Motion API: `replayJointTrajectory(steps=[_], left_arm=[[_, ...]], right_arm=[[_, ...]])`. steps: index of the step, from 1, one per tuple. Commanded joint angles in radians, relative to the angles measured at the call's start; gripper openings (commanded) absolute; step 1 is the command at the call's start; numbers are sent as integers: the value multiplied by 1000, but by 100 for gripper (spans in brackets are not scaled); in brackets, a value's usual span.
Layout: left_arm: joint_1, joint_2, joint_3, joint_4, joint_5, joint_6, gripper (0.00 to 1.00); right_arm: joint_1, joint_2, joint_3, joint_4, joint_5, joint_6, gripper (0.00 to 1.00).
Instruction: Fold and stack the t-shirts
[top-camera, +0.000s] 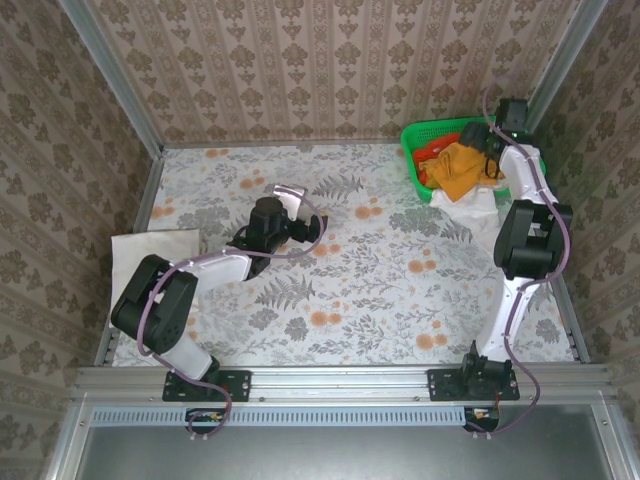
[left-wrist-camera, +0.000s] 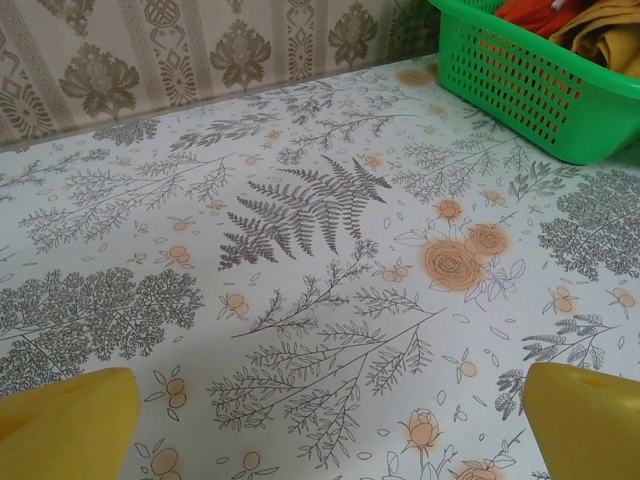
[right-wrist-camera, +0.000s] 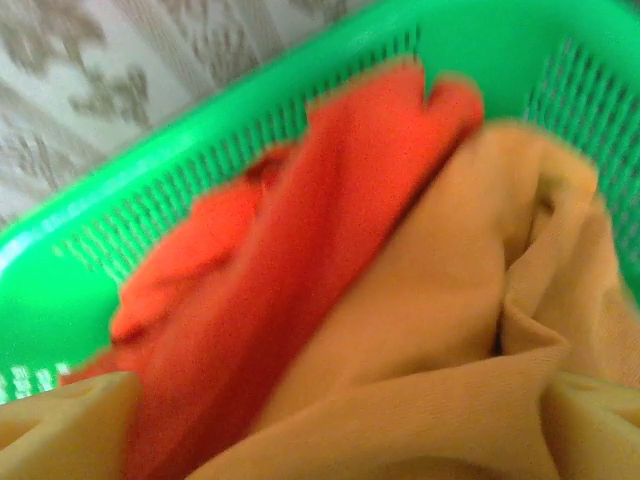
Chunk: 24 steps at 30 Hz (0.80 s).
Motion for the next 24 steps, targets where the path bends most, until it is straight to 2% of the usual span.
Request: replayJointTrajectory(steps=[1,5,7,9,10,11,14,15,16,24], left_arm=[[7,-4,4,0,13,-15,100],[7,20,30,-1,32,-11,100],[7,30,40,1,36,-15,100],[7,37,46,5,44,-22,100],[7,39,49,5,50,-25,100],[7,37,49,4,54,-26,100],[7,25,37,3,47,-31,100],[7,20,30,4,42,-33,100],[7,15,26,5,39,-36,100],[7,-15,38,20,44,-44,100]], right_arm=[[15,-130,-57,32,23,-11,95],[27,-192,-188,85,-29,-7,94],[27,-173,-181,62,-78,-1,93],[28,-139,-150,17,-97,7,85],[29,-132,-146,8,-98,14,77],[29,-131,-148,9,-102,23,65],[29,-161,-156,31,-113,38,18],[29,-176,-153,30,-116,40,6],[31,-198,-150,33,-118,39,0],[128,-458,-147,103,-118,-27,0]])
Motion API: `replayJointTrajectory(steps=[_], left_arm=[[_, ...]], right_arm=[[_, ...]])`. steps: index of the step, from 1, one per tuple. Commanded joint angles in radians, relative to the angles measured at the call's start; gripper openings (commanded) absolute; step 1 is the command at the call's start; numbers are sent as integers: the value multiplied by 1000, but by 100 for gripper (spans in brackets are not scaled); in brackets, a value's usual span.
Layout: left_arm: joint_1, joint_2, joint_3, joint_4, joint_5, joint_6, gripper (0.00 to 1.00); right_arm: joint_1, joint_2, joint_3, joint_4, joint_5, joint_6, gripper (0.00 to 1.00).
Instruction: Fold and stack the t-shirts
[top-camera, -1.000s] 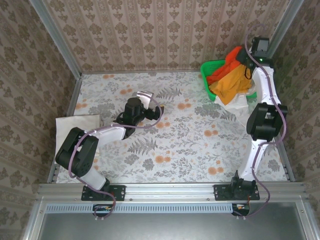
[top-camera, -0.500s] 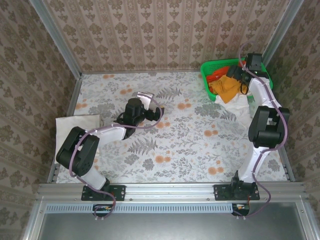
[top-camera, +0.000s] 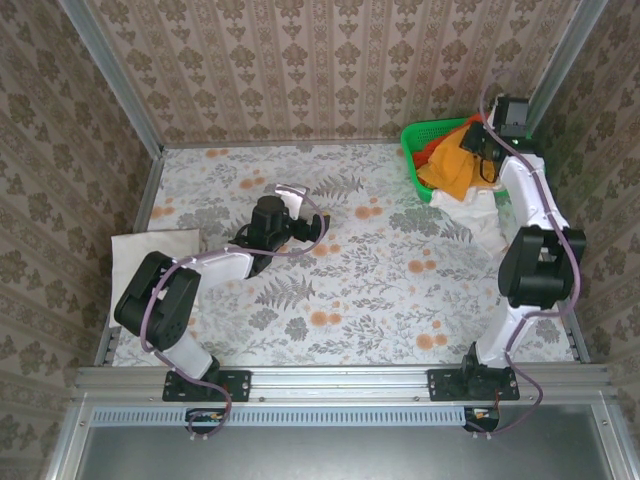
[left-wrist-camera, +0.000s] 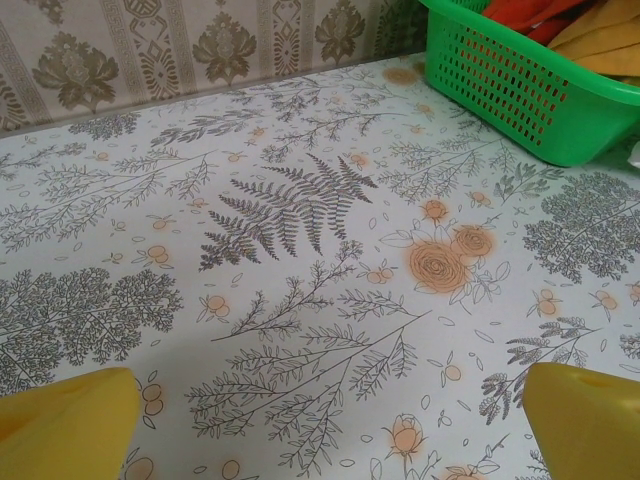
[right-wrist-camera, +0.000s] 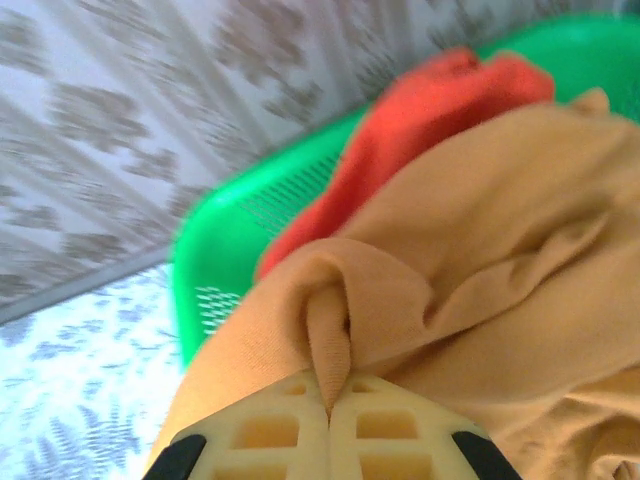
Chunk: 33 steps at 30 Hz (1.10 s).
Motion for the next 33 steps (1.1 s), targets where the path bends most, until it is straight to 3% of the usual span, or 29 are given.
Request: replayJointTrajectory(steps=[1,7,13,20,21,23,24,25,27,30,33], left_arm=[[7,-42,26,24,20,-22,100],[7,-56,60,87,89,-35,100],[9,-107,28,154,127,-25,100],[12,-180,-62,255,164,3,100],[12,-184,-68,264,170,7,100],[11,-176,-64,265,177,10,100],[11,-165,-57,264,179,8,100],[11,-154,-51,264,183,4,100],[9,-126,-33,259,186,-2,100],[0,-64,15,230,184,2,100],[-16,27,81,191,190,1,100]], right_arm=[[67,-185,21,74,-17,-49,0],[149,-281,104,55,-83,-77,0],[258,-305,190,-23,-303,-118,0],[357,-271,211,-79,-457,-154,0],[362,-260,202,-83,-493,-145,14],[364,-258,162,-75,-510,-144,62],[363,-270,116,-58,-455,-138,78],[359,-287,66,-37,-372,-137,87],[334,-312,-21,-20,-195,-125,95],[241,-328,-150,-10,17,-39,97],[99,-325,-329,75,76,136,94]])
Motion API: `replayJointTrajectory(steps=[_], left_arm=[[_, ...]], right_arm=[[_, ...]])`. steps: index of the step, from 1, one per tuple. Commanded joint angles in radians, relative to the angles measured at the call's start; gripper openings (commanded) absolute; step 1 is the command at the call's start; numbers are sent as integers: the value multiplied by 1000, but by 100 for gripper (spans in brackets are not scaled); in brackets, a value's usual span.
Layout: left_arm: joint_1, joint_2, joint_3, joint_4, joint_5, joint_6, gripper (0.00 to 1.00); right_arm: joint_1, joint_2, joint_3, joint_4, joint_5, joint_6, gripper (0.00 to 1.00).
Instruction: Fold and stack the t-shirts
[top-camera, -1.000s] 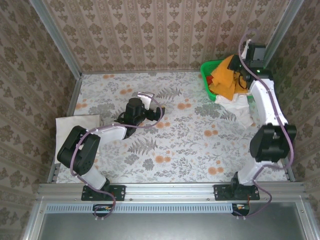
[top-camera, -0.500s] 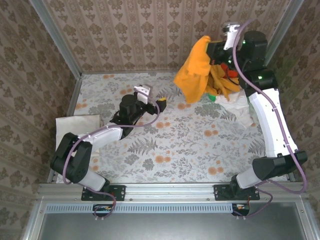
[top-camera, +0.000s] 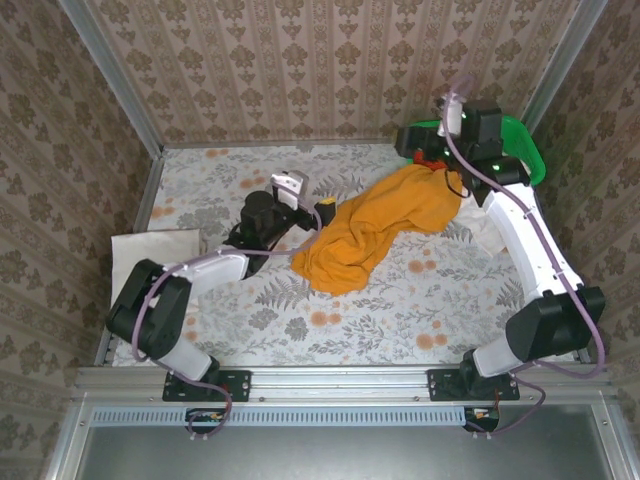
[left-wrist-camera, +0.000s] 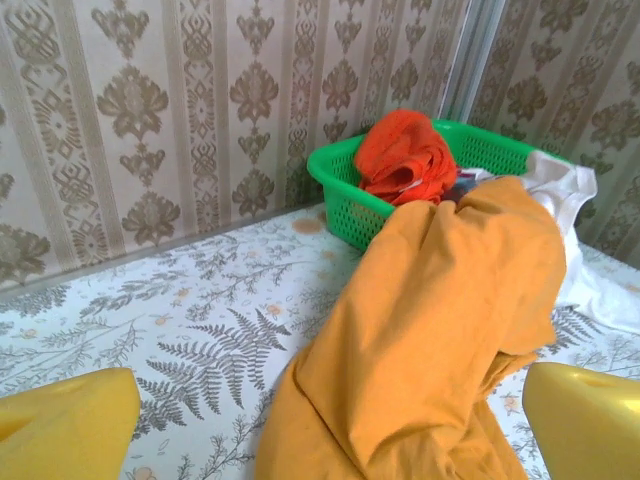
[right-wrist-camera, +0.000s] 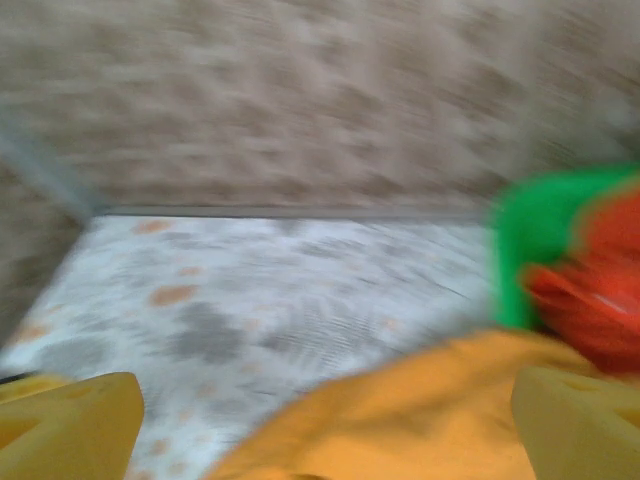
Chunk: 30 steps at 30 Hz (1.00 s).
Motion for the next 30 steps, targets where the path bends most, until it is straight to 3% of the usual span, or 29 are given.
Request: replayJointTrajectory(steps=[1,4,10,17,23,24,28,30], left_arm=[[-20,93,90,-46,29,6,100],[-40,191,192,-154,36,-6,100],[-96,360,373,-394,14,38,100],[-133,451,458,-536,-36,72,100],[-141,493,484,-568,-43,70,100],[-140,499,488,-575,-45,69,100],[-141,509,491,-584,-60,69,100],[-140,512,491,-583,-71,65,99]], right_arm=[[-157,-11,-179,108,186,230,93],[-259,29,-303,205,192,339,87],[-350,206,-311,202,201,398,81],[-373,383,-222,103,215,445,80],[-374,483,-157,35,194,483,66],[-376,489,-157,35,187,487,61],[-376,444,-194,73,165,494,15],[-375,397,-217,97,165,493,0]])
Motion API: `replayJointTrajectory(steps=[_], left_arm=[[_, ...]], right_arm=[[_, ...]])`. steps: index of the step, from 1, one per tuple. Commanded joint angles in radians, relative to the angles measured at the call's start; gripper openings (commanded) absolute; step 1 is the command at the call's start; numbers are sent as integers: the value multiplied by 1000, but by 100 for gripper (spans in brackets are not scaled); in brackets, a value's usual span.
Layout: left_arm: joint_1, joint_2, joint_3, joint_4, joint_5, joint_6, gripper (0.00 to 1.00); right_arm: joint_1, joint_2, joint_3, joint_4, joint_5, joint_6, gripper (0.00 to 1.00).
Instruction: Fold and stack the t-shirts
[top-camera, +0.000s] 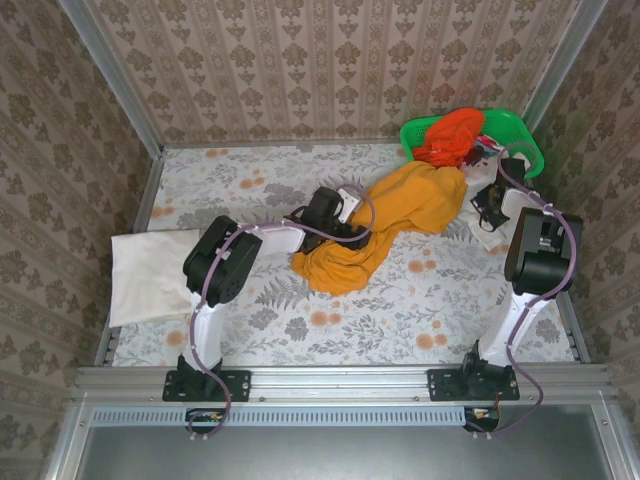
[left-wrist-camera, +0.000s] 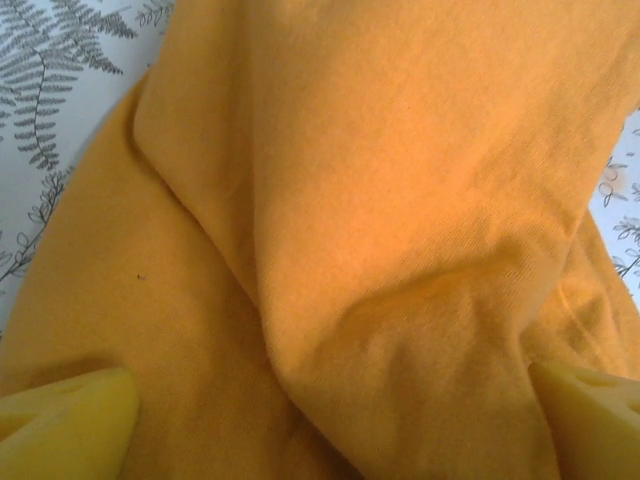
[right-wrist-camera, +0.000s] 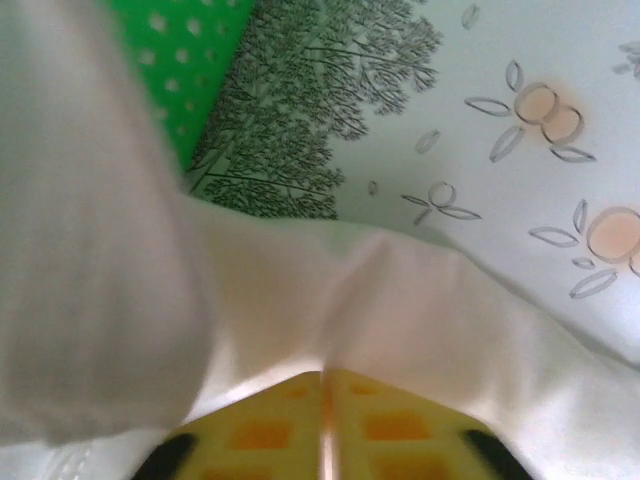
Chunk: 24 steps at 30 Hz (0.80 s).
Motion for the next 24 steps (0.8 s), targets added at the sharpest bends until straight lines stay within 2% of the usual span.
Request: replayJointTrajectory(steps=[1,3,7,11,14,18,19,21,24], left_arm=[[-1,14,25,-18,-26,13,99],[-2,15,22,-7,-27,5,97],[3,21,12,23,-33,-16,86],[11,38,12,38,-35,-39,83],[16,53,12,48,-21,-61,82],[17,67,15,50,-16,-76,75],[17,70,17,51,-16,-79,71],[18,74,14,55,-23,-89,56],[22,71,0,71,-29,-113,24]], right_arm=[[-1,-87,-33,10,-20,4,0],[-1,-139,-42,15,-32,-11,0],[3,-263,-61,25,-49,-37,0],[15,-376,-54,26,-50,-66,0],[27,-398,27,11,-65,-108,0],[35,-322,234,-29,-82,-164,0],[37,-293,290,-30,-77,-178,0],[41,-239,393,-37,-54,-196,0],[45,-134,552,-45,-47,-221,0]])
